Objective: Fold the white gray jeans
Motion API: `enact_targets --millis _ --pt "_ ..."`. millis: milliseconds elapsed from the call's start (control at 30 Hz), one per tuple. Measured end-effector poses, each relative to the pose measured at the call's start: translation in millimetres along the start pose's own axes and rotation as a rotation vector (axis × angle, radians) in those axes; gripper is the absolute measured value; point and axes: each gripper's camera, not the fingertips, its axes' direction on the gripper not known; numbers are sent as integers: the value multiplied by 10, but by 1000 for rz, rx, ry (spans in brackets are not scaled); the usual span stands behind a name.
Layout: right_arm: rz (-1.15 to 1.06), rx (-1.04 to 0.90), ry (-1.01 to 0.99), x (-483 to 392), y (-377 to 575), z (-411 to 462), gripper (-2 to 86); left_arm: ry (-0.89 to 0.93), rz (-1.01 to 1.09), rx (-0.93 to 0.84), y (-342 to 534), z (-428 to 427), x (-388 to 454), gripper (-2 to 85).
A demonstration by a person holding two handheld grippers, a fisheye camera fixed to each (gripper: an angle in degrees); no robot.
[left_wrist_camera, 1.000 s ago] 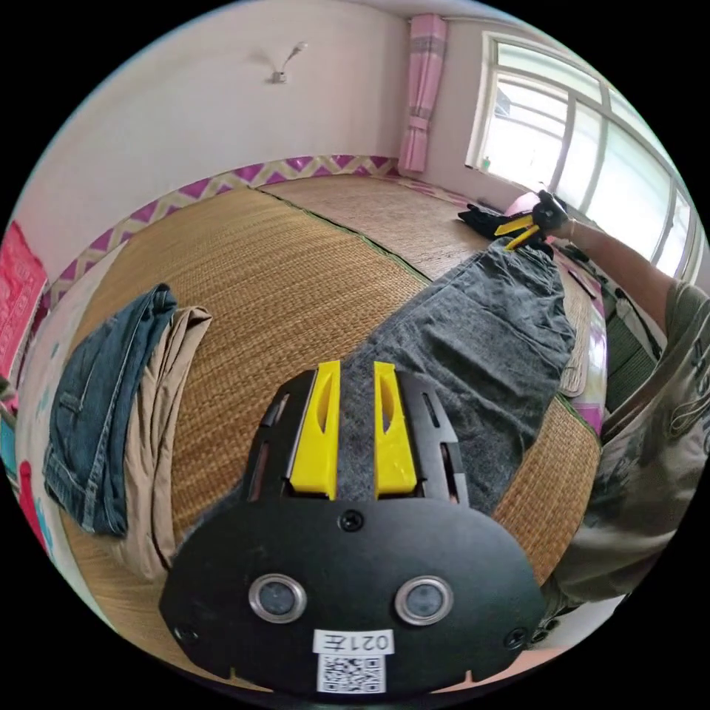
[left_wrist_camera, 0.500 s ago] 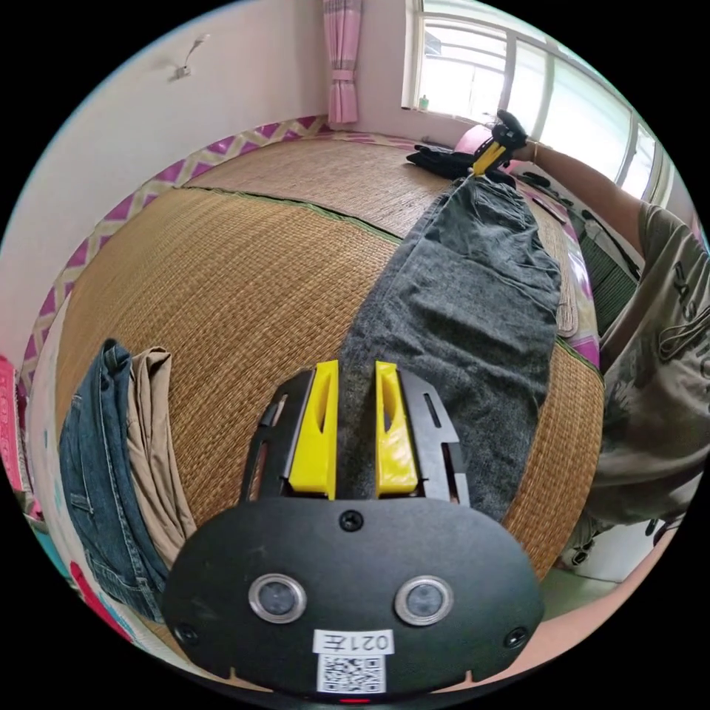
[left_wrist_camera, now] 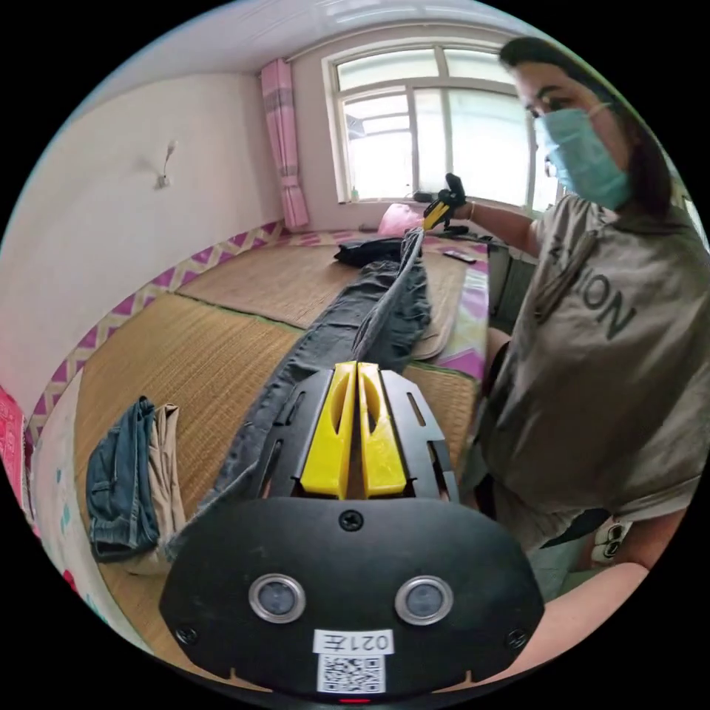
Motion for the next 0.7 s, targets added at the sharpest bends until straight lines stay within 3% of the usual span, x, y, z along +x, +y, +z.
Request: enact_targets --millis 167,333,467,533,700 --pt "26 53 -28 -1118 753 -1114 -7 17 -130 15 492 -122 1081 -9" --pt "106 -79 -145 -1628 1371 -666 -8 136 -374 -16 1238 448 1356 -9" --pt "219 -115 -200 -1455 1914 -126 -8 170 -547 -7 1655 773 1348 -9" --pt "302 -35 -205 -1172 2114 -249 -5 196 -587 3 1731 798 1304 -8" --pt "366 -32 -290 -617 2351 -627 9 174 -621 227 1865 265 1184 0"
